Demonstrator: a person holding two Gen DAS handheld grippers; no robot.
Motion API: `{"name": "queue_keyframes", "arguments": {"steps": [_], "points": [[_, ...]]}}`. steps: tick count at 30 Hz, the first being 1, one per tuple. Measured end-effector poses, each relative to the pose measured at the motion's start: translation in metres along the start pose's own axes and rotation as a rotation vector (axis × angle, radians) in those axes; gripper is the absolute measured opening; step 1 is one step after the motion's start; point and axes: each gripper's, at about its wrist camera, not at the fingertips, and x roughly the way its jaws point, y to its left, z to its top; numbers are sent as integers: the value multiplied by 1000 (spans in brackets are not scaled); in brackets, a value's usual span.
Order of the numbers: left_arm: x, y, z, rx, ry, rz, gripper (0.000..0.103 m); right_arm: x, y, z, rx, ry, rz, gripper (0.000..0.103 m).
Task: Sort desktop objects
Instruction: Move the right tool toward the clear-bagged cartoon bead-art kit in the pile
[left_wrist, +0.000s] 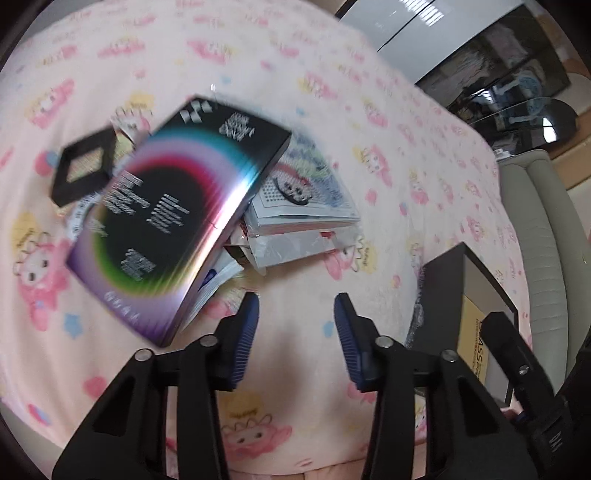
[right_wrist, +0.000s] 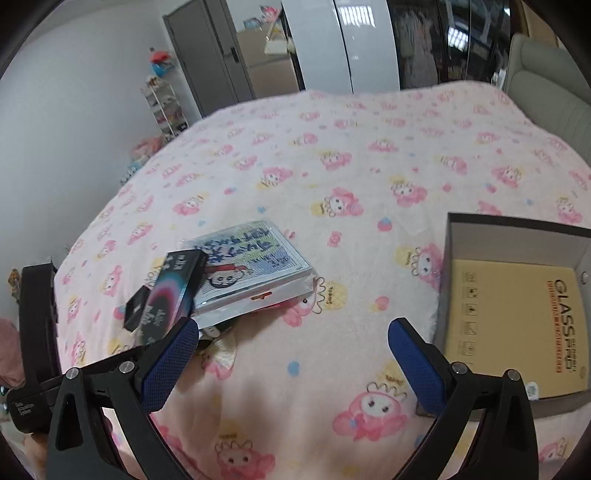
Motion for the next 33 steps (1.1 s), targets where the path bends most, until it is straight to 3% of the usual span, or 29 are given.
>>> {"name": "queue_keyframes", "arguments": {"steps": [1, 3, 6, 10, 12, 18, 24, 28, 29, 30, 31, 32, 33], "points": [[9, 2, 4, -16, 8, 9, 35, 11, 0, 1, 0, 13, -11, 97], [22, 13, 7, -64, 17, 2, 35, 34, 0, 1, 3, 48, -32, 82], [36, 32, 6, -147, 42, -86, 32, 64, -4, -3, 15, 99, -35, 64], [36, 39, 11, -175, 18, -131, 14, 93, -9, -4, 31, 131, -15, 51], [31, 40, 15, -180, -5, -147, 10, 102, -12, -1, 41, 123, -15, 50], [21, 43, 23, -168, -78, -136, 11, 130, -30, 21, 108, 92, -85, 51], [41, 56, 35, -214, -67, -130, 14, 177, -41, 32, 149, 166, -49, 66], [48, 44, 36, -166, -79, -91, 14, 202, -38, 24, 138, 241, 6, 67], [48, 43, 36, -164, -78, -90, 14, 201, -37, 23, 130, 238, 23, 61], [48, 43, 36, -167, -76, -94, 14, 199, -34, 22, 115, 230, 48, 40], [49, 45, 36, -180, -70, -108, 14, 196, -32, 21, 111, 220, 70, 29], [49, 47, 34, -192, -61, -124, 14, 193, -30, 21, 110, 210, 92, 10], [50, 48, 33, -204, -53, -137, 14, 189, -29, 21, 115, 201, 110, 7]]}}
